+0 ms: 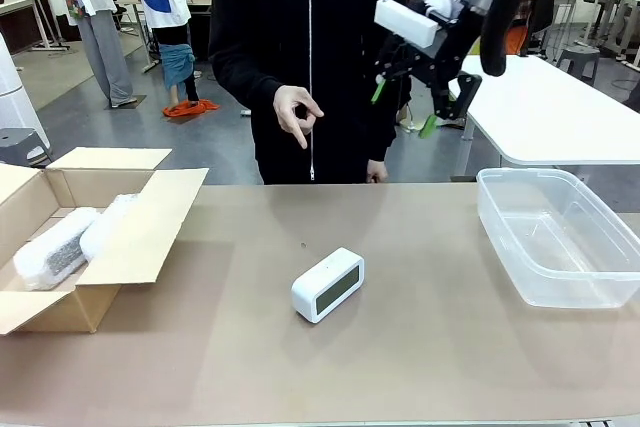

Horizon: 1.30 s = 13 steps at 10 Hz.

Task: Separate and place wrapped and unwrapped clocks.
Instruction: Pick up the Digital clock indicated by the person.

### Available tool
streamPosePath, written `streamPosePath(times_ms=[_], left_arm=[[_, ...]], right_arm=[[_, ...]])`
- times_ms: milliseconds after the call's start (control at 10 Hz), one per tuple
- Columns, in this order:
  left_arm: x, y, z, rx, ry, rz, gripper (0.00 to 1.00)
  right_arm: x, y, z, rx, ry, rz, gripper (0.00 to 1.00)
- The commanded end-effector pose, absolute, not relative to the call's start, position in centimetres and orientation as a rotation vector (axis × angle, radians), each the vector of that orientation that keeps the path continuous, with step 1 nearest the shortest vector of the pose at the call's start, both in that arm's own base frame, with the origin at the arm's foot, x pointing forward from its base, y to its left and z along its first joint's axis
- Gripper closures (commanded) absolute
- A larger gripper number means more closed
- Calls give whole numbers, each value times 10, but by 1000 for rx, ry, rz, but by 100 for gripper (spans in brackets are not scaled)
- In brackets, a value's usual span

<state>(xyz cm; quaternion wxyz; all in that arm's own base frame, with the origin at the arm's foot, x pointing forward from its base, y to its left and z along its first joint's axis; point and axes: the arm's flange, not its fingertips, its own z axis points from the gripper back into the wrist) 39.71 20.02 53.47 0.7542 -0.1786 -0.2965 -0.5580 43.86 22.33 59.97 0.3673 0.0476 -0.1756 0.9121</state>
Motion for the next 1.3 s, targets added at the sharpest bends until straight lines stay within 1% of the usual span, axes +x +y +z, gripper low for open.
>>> streamPosePath(times_ms=[0,400,600,800,1000,1200], left_arm=[[398,201,535,-395,-662,-1222,0],[398,201,535,-395,-662,-1222,0],[398,201,535,-395,-662,-1222,0],[398,201,535,-395,-662,-1222,0],[398,201,535,-395,-662,-1222,0],[398,201,535,-395,-662,-1222,0]], right_arm=[[432,243,590,103,-396,2370,0],[394,300,532,180,-260,2459,0],[383,314,505,169,-253,2436,0],[375,326,473,97,-230,2352,0],[379,332,448,-1,-179,2254,0],[380,335,423,-14,-118,2251,0]])
